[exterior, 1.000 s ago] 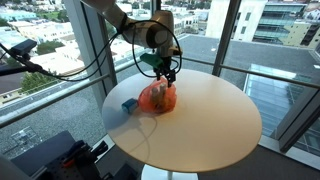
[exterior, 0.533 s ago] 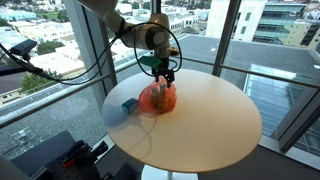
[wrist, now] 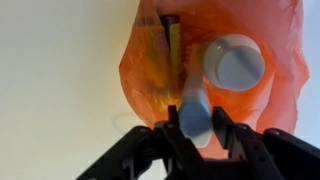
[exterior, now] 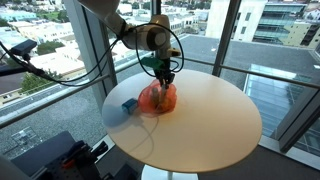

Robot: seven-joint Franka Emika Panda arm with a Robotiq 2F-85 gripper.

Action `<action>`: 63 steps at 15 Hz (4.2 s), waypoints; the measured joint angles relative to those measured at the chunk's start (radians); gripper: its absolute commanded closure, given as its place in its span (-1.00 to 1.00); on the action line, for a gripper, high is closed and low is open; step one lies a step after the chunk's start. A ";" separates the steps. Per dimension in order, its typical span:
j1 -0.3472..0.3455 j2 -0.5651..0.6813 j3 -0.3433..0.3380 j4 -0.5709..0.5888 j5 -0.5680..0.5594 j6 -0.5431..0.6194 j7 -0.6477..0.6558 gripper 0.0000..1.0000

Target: Put the white bottle on the table

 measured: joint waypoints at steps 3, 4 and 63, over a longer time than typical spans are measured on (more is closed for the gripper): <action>0.000 0.000 -0.001 0.001 0.000 0.001 0.000 0.78; 0.000 0.000 -0.001 0.001 0.000 0.001 0.000 0.78; -0.205 -0.292 -0.197 -0.348 -0.065 0.048 -0.001 -0.99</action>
